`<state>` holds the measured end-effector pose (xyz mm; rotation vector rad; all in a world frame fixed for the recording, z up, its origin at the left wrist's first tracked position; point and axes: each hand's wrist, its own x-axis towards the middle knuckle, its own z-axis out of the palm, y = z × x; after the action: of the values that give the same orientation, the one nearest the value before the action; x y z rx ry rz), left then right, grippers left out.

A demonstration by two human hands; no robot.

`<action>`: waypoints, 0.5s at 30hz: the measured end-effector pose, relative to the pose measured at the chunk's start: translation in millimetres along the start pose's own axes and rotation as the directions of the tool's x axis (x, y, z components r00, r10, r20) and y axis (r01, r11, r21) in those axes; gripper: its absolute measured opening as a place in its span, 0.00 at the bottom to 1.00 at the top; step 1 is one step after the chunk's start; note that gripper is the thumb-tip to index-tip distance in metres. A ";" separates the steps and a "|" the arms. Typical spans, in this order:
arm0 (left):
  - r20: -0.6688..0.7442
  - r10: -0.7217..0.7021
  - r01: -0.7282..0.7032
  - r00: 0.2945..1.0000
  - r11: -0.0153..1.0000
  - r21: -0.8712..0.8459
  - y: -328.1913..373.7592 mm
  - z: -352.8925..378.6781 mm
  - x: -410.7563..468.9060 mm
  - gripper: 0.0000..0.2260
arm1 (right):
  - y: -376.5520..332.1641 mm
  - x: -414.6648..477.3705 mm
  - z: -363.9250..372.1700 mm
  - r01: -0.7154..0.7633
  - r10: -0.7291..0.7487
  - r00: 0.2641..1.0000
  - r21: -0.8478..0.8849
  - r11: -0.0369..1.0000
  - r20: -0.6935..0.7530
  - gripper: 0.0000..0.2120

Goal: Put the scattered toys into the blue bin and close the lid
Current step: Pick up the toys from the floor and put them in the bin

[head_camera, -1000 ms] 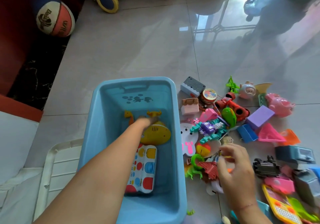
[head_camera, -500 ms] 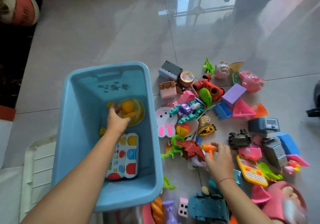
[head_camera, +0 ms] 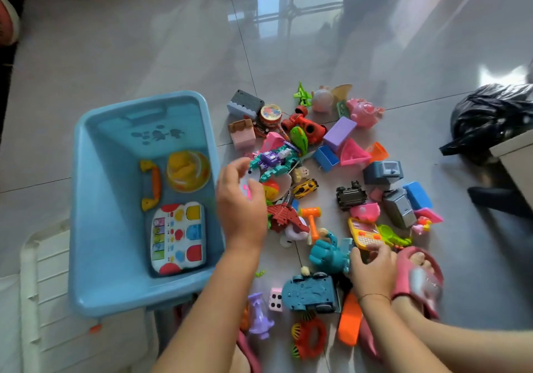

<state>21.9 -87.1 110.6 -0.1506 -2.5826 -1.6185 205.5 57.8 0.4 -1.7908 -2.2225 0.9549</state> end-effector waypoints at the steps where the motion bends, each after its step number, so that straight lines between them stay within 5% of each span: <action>1: 0.143 0.074 -0.078 0.987 0.997 0.024 0.3 13.2 -34.2 0.12 | 5.8 -1.6 -1.5 -0.016 0.016 1.000 -0.004 1.000 0.024 0.16; 3: 0.438 0.133 -0.177 0.889 0.982 0.061 -12.8 32.8 -100.1 0.14 | 14.7 -4.7 -2.4 -0.003 0.007 0.992 -0.029 1.000 0.124 0.21; 5: 0.616 0.000 -0.141 0.788 0.974 0.180 -41.3 40.1 -147.4 0.22 | 21.1 -5.9 -2.6 0.039 -0.023 0.974 -0.065 0.997 0.224 0.25; 8: 0.732 -0.376 -0.116 0.568 0.844 0.524 -84.1 39.2 -177.2 0.37 | 23.5 -4.1 -3.1 0.165 -0.106 0.938 -0.156 0.974 0.329 0.30; 10: 0.765 -0.463 -0.186 0.448 0.788 0.587 -104.4 39.1 -181.3 0.44 | 20.4 -2.6 -1.2 0.284 -0.162 0.905 -0.277 0.918 0.392 0.34; 15: 0.749 -0.489 -0.191 0.446 0.766 0.614 -118.8 51.0 -164.0 0.43 | 7.9 -4.3 18.6 0.558 -0.306 0.782 -0.391 0.732 0.544 0.40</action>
<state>167.6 -98.6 -38.5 -0.9792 -3.8895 -0.5234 204.5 47.4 -17.4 -1.1027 -3.2833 0.7252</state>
